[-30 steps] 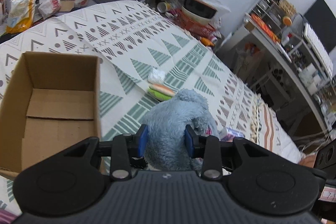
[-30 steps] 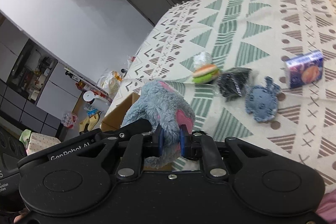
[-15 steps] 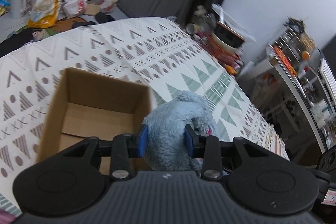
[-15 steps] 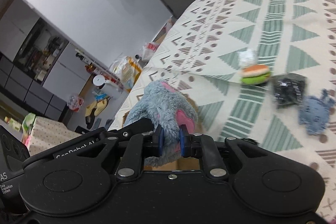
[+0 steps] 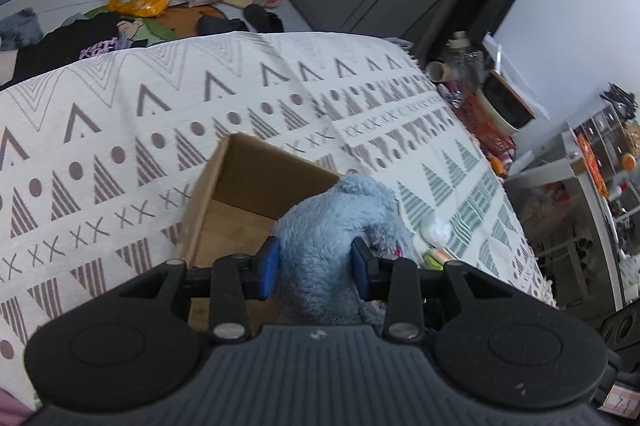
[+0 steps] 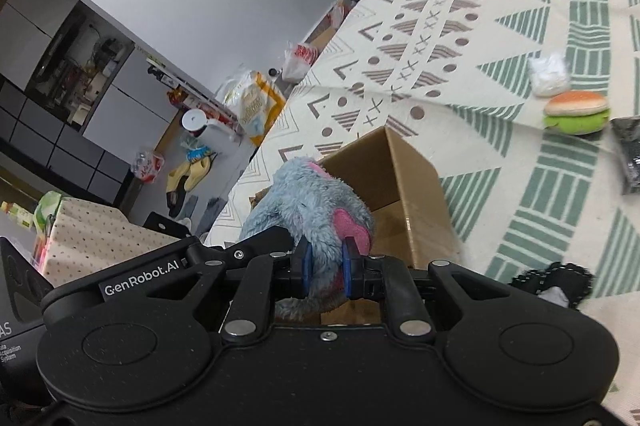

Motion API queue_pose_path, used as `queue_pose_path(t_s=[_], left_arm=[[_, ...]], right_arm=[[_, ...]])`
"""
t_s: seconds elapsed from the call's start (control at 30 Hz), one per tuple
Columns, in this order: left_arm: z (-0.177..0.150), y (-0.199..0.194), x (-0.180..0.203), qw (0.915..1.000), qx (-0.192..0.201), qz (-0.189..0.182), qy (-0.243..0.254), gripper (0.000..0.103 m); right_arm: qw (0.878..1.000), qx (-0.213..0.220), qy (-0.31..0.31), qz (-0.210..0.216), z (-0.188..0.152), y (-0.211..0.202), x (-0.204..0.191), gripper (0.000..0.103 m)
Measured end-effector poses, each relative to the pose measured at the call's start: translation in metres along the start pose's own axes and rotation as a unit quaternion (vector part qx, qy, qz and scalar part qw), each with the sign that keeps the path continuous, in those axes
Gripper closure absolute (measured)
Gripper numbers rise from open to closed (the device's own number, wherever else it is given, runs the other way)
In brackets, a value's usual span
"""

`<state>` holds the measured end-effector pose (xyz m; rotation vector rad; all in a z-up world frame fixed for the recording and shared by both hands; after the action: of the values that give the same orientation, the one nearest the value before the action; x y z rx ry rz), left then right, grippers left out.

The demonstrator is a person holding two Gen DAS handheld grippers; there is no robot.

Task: Organize soft objects
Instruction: 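Carry the grey plush with the right gripper into the cardboard box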

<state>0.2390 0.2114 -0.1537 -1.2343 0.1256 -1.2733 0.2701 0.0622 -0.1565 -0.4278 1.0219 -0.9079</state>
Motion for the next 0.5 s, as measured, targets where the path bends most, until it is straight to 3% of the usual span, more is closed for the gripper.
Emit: queue_pose_path(t_s=[0.5], left_arm=[[0.014,0.008,-0.022,0.9971,0.010,0.035,-0.066,0.063]], right_arm=[[1.000,-0.025,0.002,-0.010,0.004,0.034,-0.009,0.082]])
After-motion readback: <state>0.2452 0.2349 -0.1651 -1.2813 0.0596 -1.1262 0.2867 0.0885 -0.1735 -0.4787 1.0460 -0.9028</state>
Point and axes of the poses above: each gripper's, at about its wrist camera, not at the fingertips, and y roughly the way its jaws point, x to its right, z to its top, the point moved 4 cm from there along y, roughly the way its jaws point, and after that the axes turned 3 degrees about -y, right-handed, at the moved point
